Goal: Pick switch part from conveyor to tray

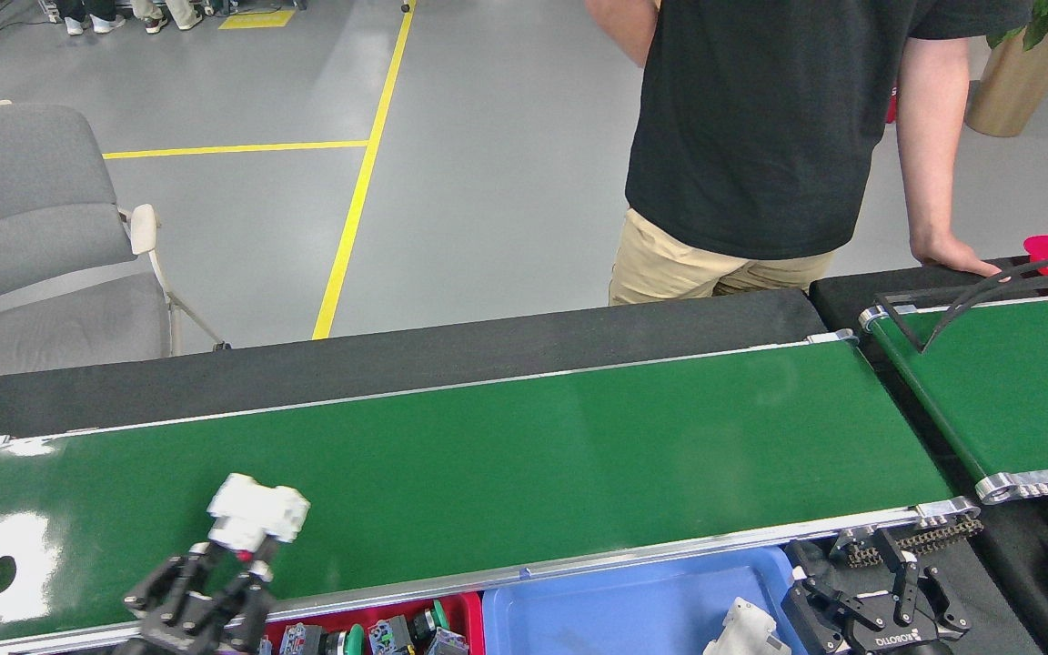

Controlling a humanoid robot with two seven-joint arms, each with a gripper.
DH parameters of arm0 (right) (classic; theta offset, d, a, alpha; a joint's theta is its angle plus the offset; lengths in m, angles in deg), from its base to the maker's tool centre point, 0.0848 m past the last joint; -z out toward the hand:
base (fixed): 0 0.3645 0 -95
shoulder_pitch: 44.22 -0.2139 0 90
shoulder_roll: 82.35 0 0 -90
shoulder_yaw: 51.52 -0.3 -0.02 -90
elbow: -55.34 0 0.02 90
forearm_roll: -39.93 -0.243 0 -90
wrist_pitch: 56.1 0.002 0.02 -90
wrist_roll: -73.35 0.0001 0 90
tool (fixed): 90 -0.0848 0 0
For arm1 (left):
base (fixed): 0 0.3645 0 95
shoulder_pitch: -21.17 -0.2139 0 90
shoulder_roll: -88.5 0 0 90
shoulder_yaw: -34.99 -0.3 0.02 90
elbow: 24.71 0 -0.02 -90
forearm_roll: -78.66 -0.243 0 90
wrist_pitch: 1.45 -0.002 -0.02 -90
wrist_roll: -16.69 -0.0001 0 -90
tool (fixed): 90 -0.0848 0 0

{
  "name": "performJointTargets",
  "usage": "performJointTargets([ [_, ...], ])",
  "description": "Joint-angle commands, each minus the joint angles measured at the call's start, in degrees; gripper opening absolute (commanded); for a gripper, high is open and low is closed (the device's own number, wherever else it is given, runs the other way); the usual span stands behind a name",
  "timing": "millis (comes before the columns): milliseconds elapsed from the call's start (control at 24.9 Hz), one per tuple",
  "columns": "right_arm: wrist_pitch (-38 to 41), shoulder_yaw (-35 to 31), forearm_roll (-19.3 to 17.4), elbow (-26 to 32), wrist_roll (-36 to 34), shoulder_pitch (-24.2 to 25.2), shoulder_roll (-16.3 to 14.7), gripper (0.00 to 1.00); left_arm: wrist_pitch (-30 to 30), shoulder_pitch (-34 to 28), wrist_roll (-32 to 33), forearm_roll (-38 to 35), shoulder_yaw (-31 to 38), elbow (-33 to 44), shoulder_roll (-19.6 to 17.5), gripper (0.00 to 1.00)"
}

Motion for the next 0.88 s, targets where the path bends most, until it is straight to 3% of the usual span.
performJointTargets([
  [0, -0.2, -0.5, -0.1, 0.8, -0.3, -0.3, -0.2, 1.0, -1.1, 0.0, 0.8, -2.2, -3.2, 3.0, 2.1, 0.13],
  [161, -0.3, -0.7, -0.1, 0.9, -0.3, -0.2, -0.4, 1.0, -4.2, -3.5, 0.9, -5.7, -14.4, 5.9, 4.2, 0.15],
  [241, -0.4, -0.9, -0.1, 0.9, -0.2, -0.2, -0.4, 1.0, -6.9, -4.2, 0.9, -8.2, -19.0, 6.0, 4.3, 0.24],
  [362, -0.3, -1.1, -0.1, 0.9, 0.0, -0.2, -0.2, 1.0, -12.5, -4.6, 0.8, -9.5, -24.8, 6.0, 4.4, 0.58],
  [402, -0.2, -1.0, -0.1, 0.9, 0.4, -0.1, -0.2, 1.0, -15.2, -5.0, 0.8, -9.4, -25.9, 6.0, 4.4, 0.75],
  [442, -0.2, -1.0, -0.1, 0.9, 0.9, -0.1, -0.2, 1.0, -18.3, -5.1, 0.6, -9.4, -26.5, 6.0, 4.4, 0.99],
  [523, -0.2, -0.7, -0.1, 0.9, 2.2, 0.0, -0.1, 1.0, -21.2, -5.1, 0.4, -9.2, -26.5, 6.7, 4.3, 1.0],
  [684, -0.1, -0.7, -0.1, 1.3, 3.8, 0.1, 0.1, 1.0, -21.5, -6.7, 0.0, -9.1, -24.9, 11.0, 3.5, 1.0],
  [845, -0.2, -0.8, -0.1, 1.2, 3.8, 0.4, 0.1, 0.99, -22.6, -7.6, -4.2, -9.1, -10.7, 11.0, 4.1, 1.0],
])
